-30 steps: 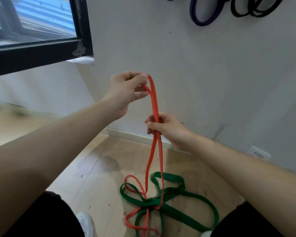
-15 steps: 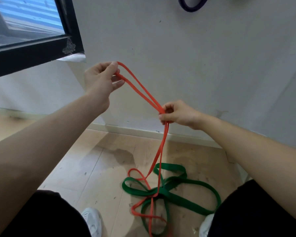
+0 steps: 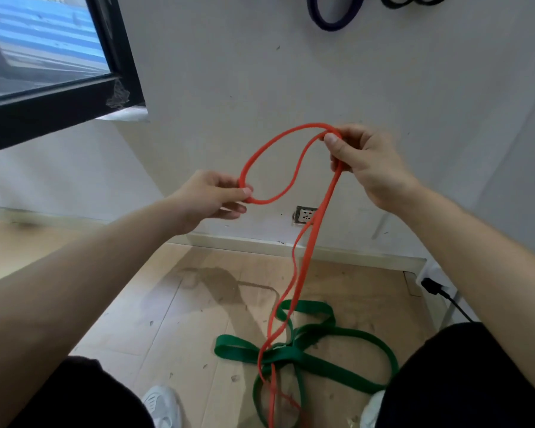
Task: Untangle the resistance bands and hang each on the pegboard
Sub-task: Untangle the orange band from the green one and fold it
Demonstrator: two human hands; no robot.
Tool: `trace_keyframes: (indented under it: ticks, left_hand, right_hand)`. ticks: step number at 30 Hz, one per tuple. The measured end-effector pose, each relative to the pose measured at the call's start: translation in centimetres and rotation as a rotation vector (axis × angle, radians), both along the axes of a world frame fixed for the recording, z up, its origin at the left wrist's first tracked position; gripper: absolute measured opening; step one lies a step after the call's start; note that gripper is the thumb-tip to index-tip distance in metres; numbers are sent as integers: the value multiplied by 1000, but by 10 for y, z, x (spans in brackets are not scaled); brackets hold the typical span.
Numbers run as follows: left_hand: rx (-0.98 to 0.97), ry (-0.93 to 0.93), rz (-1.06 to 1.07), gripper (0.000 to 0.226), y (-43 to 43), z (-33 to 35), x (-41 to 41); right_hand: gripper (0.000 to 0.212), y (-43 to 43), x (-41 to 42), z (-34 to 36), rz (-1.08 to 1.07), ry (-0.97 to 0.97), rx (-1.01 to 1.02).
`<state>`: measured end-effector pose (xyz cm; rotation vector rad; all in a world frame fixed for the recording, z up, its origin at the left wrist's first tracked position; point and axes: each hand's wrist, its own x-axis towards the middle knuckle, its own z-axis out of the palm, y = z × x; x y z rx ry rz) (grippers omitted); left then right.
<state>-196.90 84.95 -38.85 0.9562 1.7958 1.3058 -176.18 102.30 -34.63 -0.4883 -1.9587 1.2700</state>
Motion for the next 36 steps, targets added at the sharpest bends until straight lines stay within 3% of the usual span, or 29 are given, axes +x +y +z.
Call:
trace_keyframes:
  ticks: [7, 11, 16, 20, 30, 36]
  left_hand:
    - [-154, 362, -165, 26, 1, -6, 5]
    - [25, 270, -239, 41, 8, 2, 22]
    - [108, 357, -345, 39, 18, 10, 52]
    - [139, 390, -205, 19, 21, 11, 53]
    - [367, 370, -10, 18, 17, 25, 41]
    - [447, 279, 128, 17, 7, 30, 32]
  right_hand:
    - [9, 5, 13, -6, 69, -129, -23]
    - [9, 0, 14, -9, 163, -278, 85]
    - [10, -9, 10, -10, 214, -361, 205]
    - [8, -8, 11, -12, 224, -388, 209]
    - [13, 4, 5, -39, 357, -548, -27]
    - [18, 10, 3, -50, 320, -604, -15]
